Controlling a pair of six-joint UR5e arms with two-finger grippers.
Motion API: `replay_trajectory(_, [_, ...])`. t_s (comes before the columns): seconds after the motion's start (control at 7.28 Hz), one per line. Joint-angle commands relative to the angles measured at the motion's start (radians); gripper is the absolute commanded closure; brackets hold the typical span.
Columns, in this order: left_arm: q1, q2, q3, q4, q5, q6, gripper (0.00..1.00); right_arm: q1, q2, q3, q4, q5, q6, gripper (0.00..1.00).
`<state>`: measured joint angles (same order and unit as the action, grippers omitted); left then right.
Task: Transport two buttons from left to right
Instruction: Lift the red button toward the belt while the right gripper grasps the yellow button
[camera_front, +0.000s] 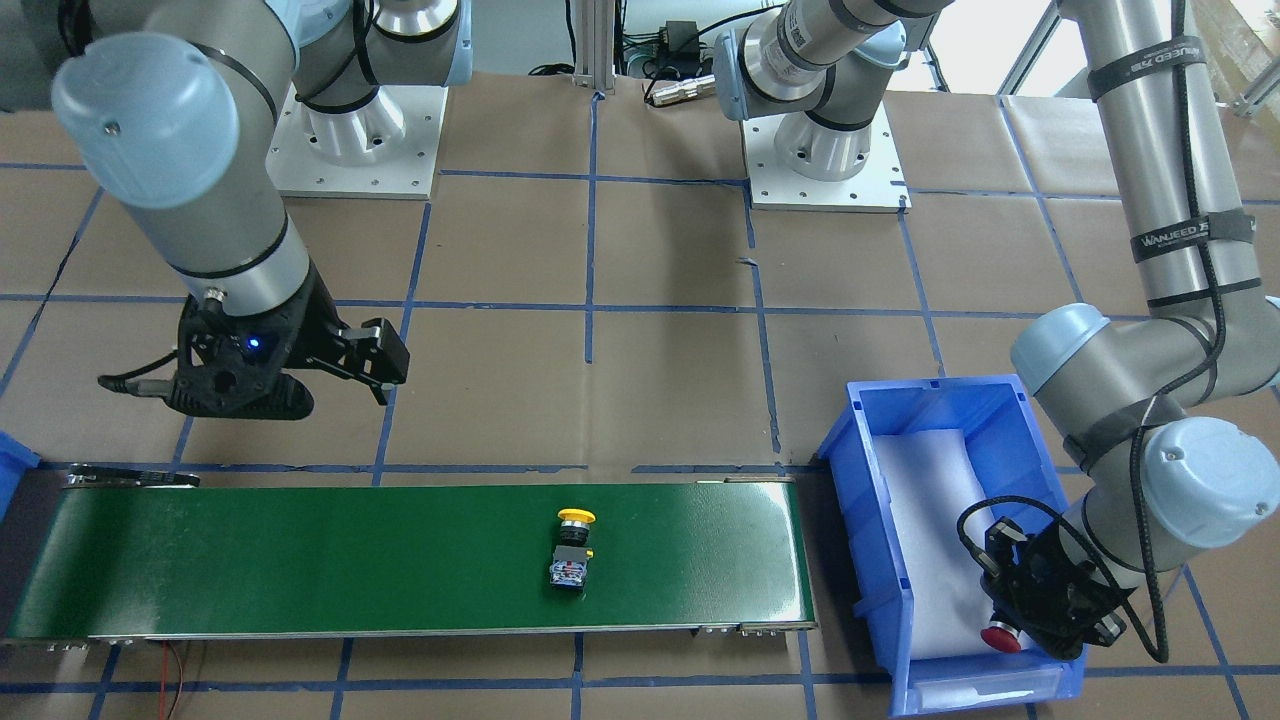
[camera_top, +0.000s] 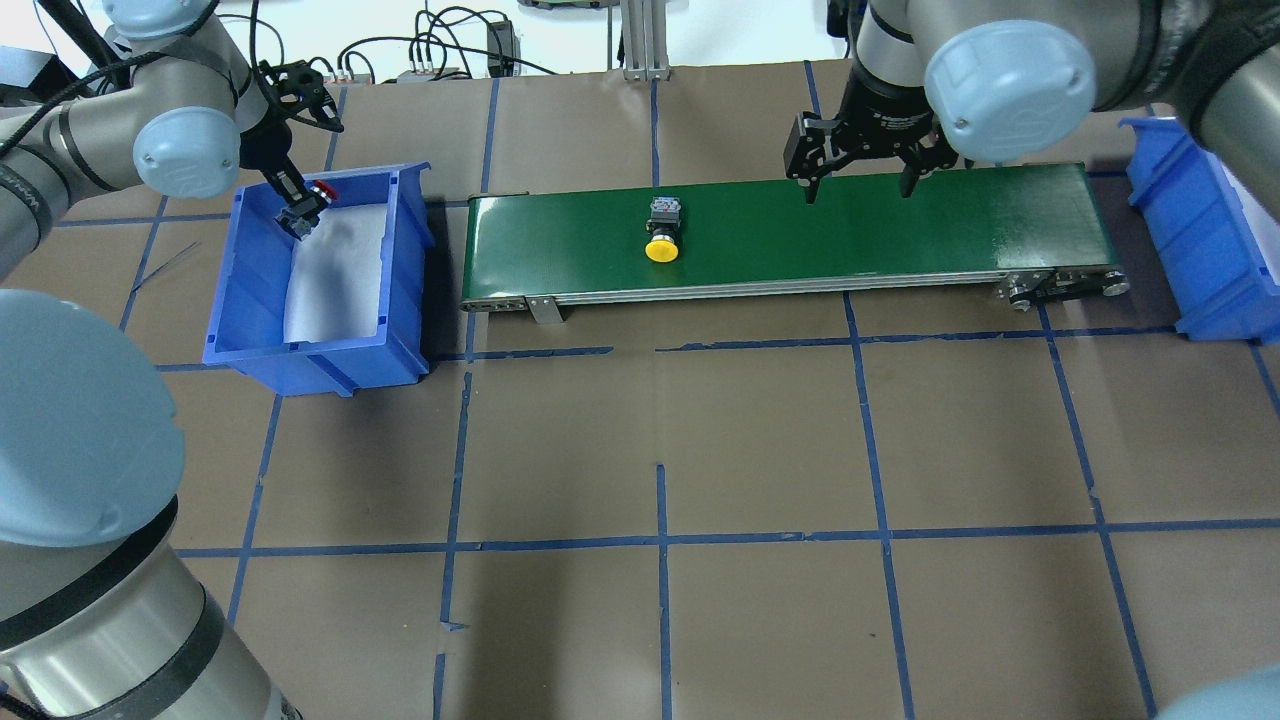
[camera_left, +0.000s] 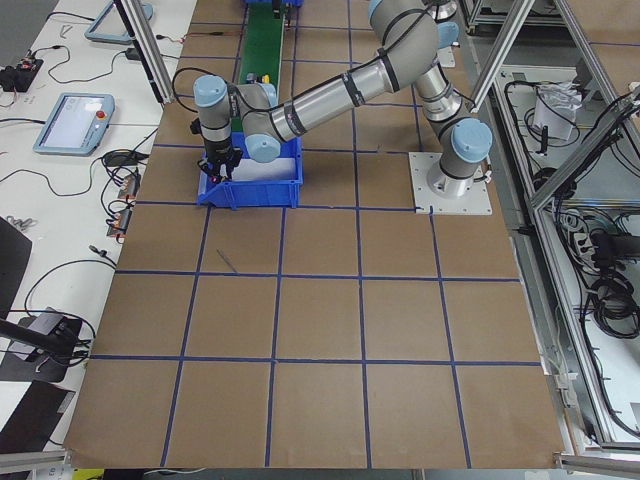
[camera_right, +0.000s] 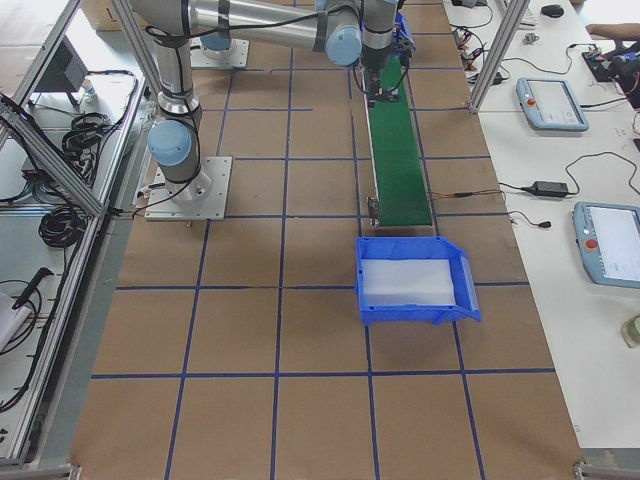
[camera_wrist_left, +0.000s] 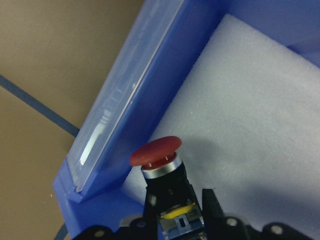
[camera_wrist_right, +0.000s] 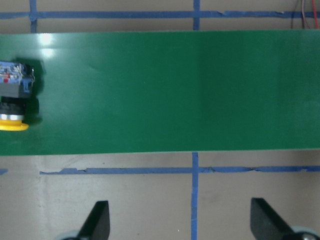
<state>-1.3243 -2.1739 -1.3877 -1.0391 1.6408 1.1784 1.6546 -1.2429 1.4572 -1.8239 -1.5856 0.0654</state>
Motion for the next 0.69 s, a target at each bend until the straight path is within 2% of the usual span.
replay_trajectory(0.0, [-0.001, 0.038, -0.004, -0.022, 0.002, -0.026, 0.69, 0.046, 0.121, -0.067, -0.06, 0.001, 0.026, 0.0])
replay_trajectory(0.55, [-0.009, 0.12, -0.001, -0.085, 0.001, -0.123, 0.69, 0.079, 0.236, -0.13, -0.13, 0.001, 0.184, 0.0])
